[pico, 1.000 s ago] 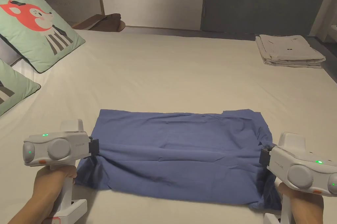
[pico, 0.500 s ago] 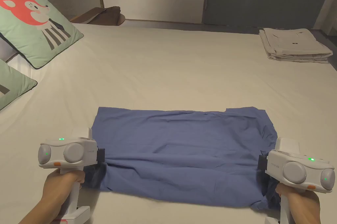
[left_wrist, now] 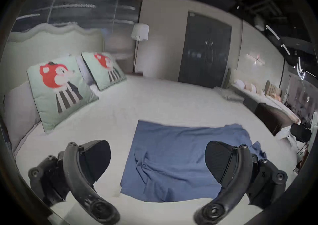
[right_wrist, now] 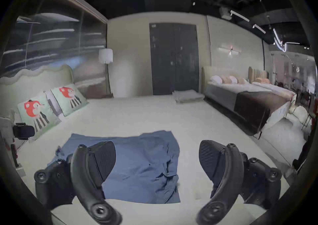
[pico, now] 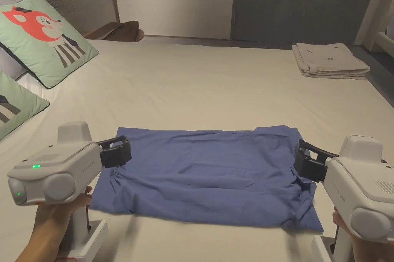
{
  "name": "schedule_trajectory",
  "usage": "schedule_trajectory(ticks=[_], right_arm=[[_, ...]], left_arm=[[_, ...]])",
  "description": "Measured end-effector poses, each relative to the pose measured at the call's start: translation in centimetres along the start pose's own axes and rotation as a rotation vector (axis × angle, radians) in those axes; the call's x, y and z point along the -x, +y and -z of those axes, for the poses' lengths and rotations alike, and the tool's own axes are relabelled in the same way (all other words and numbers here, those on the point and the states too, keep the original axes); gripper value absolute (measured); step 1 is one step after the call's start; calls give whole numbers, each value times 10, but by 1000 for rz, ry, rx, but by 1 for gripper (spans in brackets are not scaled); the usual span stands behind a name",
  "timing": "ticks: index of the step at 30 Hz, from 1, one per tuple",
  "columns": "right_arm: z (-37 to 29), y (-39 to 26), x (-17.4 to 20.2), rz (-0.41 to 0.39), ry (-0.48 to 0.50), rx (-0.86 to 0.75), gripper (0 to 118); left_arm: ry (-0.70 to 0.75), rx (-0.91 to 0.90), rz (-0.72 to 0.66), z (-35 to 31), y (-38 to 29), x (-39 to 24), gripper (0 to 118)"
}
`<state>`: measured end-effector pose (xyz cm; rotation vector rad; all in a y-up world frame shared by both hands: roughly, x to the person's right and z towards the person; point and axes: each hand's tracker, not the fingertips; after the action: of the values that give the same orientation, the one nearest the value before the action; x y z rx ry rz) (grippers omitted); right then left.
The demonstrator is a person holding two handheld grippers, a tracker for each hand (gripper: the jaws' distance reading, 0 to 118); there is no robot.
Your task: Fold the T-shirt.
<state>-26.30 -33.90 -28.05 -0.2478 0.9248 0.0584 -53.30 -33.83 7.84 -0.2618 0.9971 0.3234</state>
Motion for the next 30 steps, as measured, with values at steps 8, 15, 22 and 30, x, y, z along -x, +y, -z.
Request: schedule_trajectory(ticks=[8, 15, 22, 30], right_arm=[[-39, -18, 13, -31, -31, -75, 80], [-50, -20, 27, -102, -63, -107, 0], [-48, -14, 29, -109, -52, -114, 0], [-36, -18, 32, -106, -33, -85, 0]], left_arm=[[23, -111, 61, -38, -29, -15, 100], [18, -132, 77, -34, -37, -19, 0], [10, -96, 110, -24, -38, -23, 0], [58, 305, 66, 33, -47, 5, 1]])
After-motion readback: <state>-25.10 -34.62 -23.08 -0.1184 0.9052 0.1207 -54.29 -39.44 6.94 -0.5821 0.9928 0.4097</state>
